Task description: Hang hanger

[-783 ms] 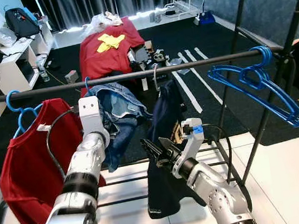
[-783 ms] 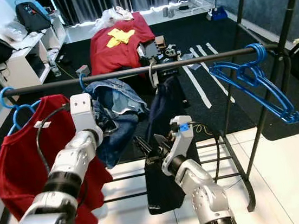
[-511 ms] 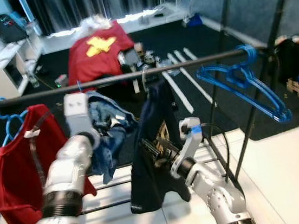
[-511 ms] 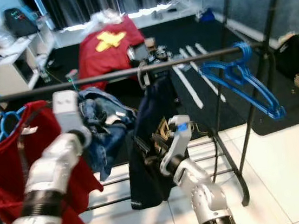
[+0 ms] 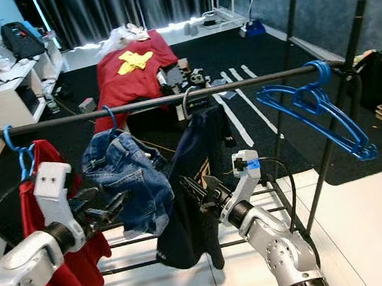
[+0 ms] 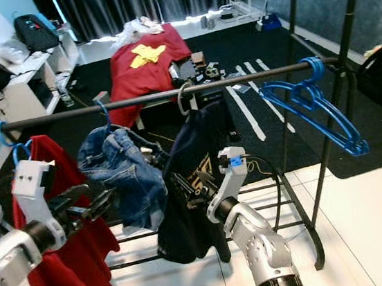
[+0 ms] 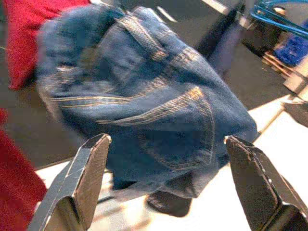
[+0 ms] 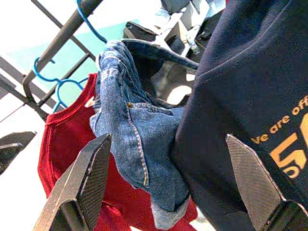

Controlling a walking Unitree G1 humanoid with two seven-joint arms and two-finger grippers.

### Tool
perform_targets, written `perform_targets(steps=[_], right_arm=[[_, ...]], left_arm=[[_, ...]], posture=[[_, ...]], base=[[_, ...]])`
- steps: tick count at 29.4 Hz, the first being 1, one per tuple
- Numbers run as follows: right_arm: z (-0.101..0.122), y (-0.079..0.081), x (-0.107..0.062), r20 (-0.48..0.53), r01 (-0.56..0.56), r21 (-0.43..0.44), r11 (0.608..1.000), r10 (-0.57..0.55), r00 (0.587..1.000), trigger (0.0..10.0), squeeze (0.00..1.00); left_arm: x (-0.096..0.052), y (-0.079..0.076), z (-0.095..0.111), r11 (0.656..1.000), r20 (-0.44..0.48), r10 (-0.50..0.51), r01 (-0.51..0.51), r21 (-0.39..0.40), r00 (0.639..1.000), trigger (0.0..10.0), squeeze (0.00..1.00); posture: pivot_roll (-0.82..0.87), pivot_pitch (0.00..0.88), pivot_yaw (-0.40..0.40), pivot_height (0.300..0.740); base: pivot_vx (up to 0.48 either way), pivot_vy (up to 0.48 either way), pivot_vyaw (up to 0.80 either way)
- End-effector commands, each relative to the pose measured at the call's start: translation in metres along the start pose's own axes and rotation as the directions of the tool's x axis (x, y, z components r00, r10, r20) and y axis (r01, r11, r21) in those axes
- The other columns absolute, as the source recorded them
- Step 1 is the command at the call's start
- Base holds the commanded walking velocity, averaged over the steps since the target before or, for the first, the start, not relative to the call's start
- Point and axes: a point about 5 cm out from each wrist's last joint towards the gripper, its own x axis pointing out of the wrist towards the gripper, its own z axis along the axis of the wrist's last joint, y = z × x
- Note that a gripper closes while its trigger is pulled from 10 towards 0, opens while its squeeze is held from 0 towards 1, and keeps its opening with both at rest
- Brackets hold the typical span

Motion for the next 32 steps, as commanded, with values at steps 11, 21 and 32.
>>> perform_targets(steps=[11,21,32], right_arm=[[-0.002,0.000,0.002,-0.013,-0.012,0.023,1.000,0.012,1.000,10.0,0.00],[0.001,-0.003,0.002,0.005,-0.022,0.045,0.999,0.021,1.000,10.0,0.00],[0.002,-0.004,0.001,0.017,-0.020,0.038,0.999,0.019,1.000,10.0,0.00]], left_arm=[[-0.001,-0.035,-0.023,0.983,0.035,-0.123,0.126,-0.130,0.992,10.0,0.00],[-0.001,-0.092,-0.062,0.892,0.064,-0.291,0.295,-0.343,0.955,10.0,0.00],[0.018,-0.093,-0.044,0.915,0.151,-0.232,0.269,-0.302,0.961,10.0,0.00]], posture=[[-0.10,0.032,0.041,0.740],[-0.09,0.022,0.034,0.740],[-0.10,0.011,0.029,0.740]], base=[[0.000,-0.031,0.00],[0.000,-0.438,0.00],[0.000,-0.463,0.00]])
